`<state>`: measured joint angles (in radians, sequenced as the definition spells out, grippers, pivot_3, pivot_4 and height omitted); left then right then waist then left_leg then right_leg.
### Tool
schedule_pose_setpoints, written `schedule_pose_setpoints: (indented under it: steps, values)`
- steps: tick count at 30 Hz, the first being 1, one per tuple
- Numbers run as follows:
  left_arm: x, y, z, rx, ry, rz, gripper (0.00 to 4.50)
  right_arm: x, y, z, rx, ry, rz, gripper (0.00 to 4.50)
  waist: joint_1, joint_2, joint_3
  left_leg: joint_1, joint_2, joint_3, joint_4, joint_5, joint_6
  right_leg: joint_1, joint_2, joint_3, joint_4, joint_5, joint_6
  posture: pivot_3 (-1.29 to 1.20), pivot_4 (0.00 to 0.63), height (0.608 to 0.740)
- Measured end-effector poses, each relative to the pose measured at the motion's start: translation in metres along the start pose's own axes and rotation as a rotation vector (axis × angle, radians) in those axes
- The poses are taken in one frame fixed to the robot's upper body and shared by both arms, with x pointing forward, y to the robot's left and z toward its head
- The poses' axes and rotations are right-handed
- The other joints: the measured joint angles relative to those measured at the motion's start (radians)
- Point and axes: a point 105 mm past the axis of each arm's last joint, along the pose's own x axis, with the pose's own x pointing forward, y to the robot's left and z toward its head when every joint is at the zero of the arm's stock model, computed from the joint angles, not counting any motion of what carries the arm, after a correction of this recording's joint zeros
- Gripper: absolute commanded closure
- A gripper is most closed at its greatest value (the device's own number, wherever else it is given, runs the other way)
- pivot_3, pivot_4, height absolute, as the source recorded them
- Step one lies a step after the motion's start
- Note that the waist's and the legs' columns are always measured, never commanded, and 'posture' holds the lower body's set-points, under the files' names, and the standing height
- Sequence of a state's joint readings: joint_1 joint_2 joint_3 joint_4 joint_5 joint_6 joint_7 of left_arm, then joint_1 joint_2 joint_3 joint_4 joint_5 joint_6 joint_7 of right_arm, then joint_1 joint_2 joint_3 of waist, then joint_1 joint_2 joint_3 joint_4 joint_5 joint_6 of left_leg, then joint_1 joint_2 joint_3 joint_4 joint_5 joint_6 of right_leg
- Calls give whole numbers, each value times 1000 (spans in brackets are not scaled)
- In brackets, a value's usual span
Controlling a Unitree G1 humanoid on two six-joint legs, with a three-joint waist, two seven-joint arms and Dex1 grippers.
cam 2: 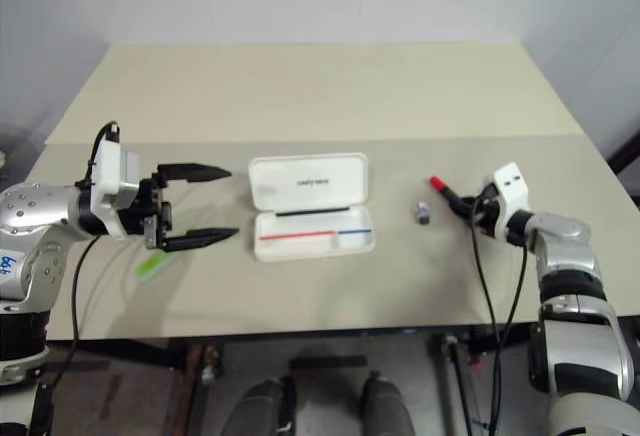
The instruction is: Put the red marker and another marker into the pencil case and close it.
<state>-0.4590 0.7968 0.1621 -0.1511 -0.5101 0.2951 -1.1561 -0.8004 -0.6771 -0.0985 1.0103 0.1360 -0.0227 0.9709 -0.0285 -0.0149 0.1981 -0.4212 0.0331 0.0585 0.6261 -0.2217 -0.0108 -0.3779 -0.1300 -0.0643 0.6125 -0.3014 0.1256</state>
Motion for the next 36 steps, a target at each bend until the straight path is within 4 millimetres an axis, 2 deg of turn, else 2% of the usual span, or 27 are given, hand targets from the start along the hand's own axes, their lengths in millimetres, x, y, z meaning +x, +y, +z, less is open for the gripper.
schedule_pose_setpoints:
  steps: [3, 7, 11, 14, 16, 19, 22, 25, 29, 36]
  values:
    - [-1, 0, -1, 7, -1, 2, 0, 3, 12, 30, -123, -89, 81, 3889, -3, 2, 1, 0, 0, 3, -2, 1, -2, -2, 0, 3, 0, 0, 0, 0, 150, 740]
    - [-4, 0, -4, 8, 0, 14, 0, 1, 43, 89, -318, -287, 234, 3889, 1, 2, 1, 0, 1, 4, -5, 1, -3, -4, 1, 3, 1, 0, 1, 0, 150, 740]
    - [-7, -1, -7, 2, 2, 24, 0, -2, 67, 111, -365, -363, 347, 3889, 6, 2, 1, -1, 1, 5, -5, 1, -2, -5, 1, 3, 1, 0, 1, 0, 150, 740]
    - [-14, -1, -16, -22, 23, 49, 0, -1, 123, 123, -440, -415, 600, 3889, 1, 2, 1, -1, 2, 5, -6, 0, -2, -5, 1, 3, 1, 0, 1, 0, 150, 740]
    - [-15, -3, -20, -30, 29, 50, 0, 4, 153, 126, -475, -435, 709, 3889, -2, 1, 2, -1, 2, 7, -5, 0, -2, -7, 1, 4, 4, 0, 1, 0, 150, 740]
    - [-19, -5, -23, -41, 35, 65, 0, 11, 172, 124, -477, -433, 769, 3889, 1, 1, 2, -1, 2, 7, -5, 0, -2, -7, 1, 5, 5, 0, 1, 0, 150, 740]
    - [-23, -5, -26, -46, 40, 89, 0, 17, 180, 124, -500, -423, 783, 3889, 5, 0, 3, -1, 2, 7, -4, -1, 1, -8, 0, 5, 4, 0, 0, 0, 150, 740]
    - [-25, -8, -32, -70, 49, 114, 0, 36, 191, 122, -615, -403, 770, 3889, -2, -1, 2, -1, 2, 7, -4, -1, 1, -10, 0, 6, 5, 0, 0, 0, 150, 740]
    - [-24, -12, -34, -68, 58, 118, 0, 57, 195, 108, -681, -363, 746, 3889, -2, -2, 2, -1, 2, 10, -6, 2, -5, -14, 1, 8, 10, -1, -2, 0, 150, 740]
    - [-24, -11, -34, -60, 60, 140, 0, 78, 199, 89, -781, -291, 738, 3889, -2, -3, 2, -1, 2, 11, -7, 2, -5, -14, 1, 9, 10, -1, -2, 0, 150, 740]
